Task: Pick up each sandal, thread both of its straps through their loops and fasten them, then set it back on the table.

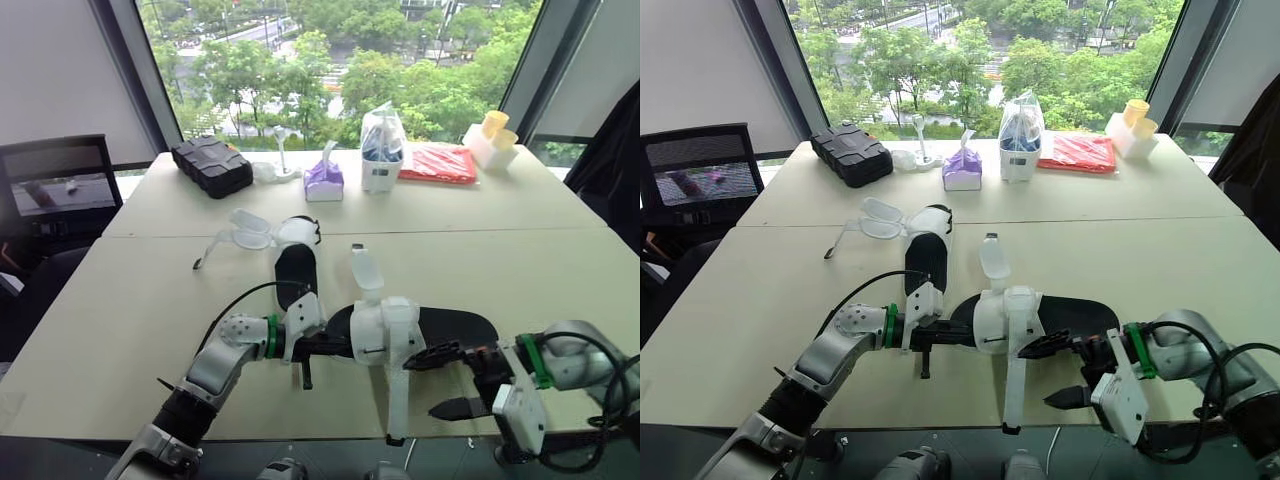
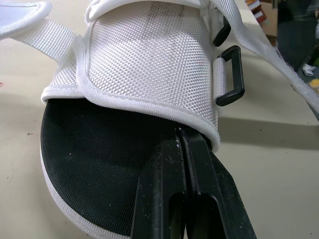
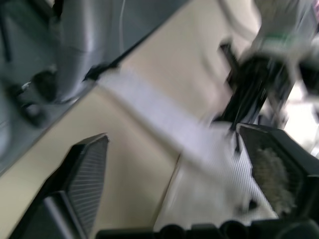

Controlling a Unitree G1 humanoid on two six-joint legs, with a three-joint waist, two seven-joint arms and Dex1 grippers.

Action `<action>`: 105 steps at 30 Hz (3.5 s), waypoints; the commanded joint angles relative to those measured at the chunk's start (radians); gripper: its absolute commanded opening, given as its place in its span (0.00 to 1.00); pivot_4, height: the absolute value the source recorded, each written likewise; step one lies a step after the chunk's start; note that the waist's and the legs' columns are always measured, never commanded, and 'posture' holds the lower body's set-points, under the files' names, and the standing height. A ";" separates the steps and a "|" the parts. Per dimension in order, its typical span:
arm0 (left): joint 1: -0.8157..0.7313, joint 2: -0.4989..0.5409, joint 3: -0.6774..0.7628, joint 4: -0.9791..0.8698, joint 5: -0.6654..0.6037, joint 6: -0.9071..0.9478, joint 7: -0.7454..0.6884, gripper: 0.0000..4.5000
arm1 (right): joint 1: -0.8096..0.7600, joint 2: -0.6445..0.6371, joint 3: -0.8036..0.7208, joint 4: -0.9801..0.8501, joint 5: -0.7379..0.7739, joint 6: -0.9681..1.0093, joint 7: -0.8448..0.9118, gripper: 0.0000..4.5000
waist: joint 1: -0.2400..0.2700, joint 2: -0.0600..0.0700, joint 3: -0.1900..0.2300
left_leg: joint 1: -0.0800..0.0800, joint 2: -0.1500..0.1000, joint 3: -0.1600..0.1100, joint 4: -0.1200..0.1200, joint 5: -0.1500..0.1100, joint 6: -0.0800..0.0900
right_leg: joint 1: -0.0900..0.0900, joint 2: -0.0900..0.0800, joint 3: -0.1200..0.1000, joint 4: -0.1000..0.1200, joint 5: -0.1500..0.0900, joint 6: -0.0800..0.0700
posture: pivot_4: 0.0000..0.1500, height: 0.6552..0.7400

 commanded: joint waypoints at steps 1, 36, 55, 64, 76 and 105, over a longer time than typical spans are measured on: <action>0.008 0.004 -0.004 0.011 0.008 0.002 0.005 0.00 | 0.054 -0.062 -0.035 -0.080 0.147 0.259 0.016 0.99 | 0.002 0.000 0.000 | 0.000 0.000 0.000 0.000 0.000 0.000 | 0.000 0.000 0.000 0.000 0.000 0.000 | 1.00 1.00; 0.026 0.005 -0.012 -0.022 0.000 0.029 0.003 0.00 | 0.127 -0.069 -0.340 -0.567 1.026 2.229 -0.084 0.99 | 0.020 -0.003 -0.005 | -0.004 0.002 0.001 0.000 -0.006 0.005 | -0.001 -0.001 -0.002 -0.008 0.000 0.001 | 1.00 1.00; 0.057 0.029 -0.006 -0.090 -0.020 0.077 0.014 0.00 | 0.056 0.241 -0.217 -0.468 0.913 2.248 -0.296 0.99 | 0.018 -0.003 -0.005 | -0.005 0.002 0.001 0.001 -0.006 0.005 | -0.001 -0.001 -0.001 -0.008 0.000 0.001 | 1.00 1.00; 0.067 0.028 -0.007 -0.108 -0.020 0.094 0.027 0.00 | 0.032 0.331 -0.244 -0.467 0.924 2.295 -0.374 0.87 | 0.019 -0.003 -0.005 | -0.005 0.002 0.001 0.001 -0.006 0.005 | -0.001 -0.001 -0.001 -0.008 0.000 0.001 | 1.00 1.00; 0.065 0.024 -0.007 -0.109 -0.021 0.097 0.036 0.00 | 0.092 0.314 -0.236 -0.538 0.917 2.284 -0.370 0.01 | 0.019 -0.003 -0.005 | -0.005 0.001 0.000 0.000 -0.006 0.005 | -0.001 -0.001 -0.001 -0.008 0.000 0.001 | 1.00 1.00; 0.078 0.012 -0.008 -0.107 -0.013 0.083 0.056 0.00 | -0.701 0.120 0.206 0.115 0.510 2.203 0.253 0.01 | 0.018 -0.003 -0.005 | -0.012 0.000 0.000 0.001 -0.006 0.005 | -0.009 -0.002 -0.003 -0.009 0.000 0.001 | 1.00 1.00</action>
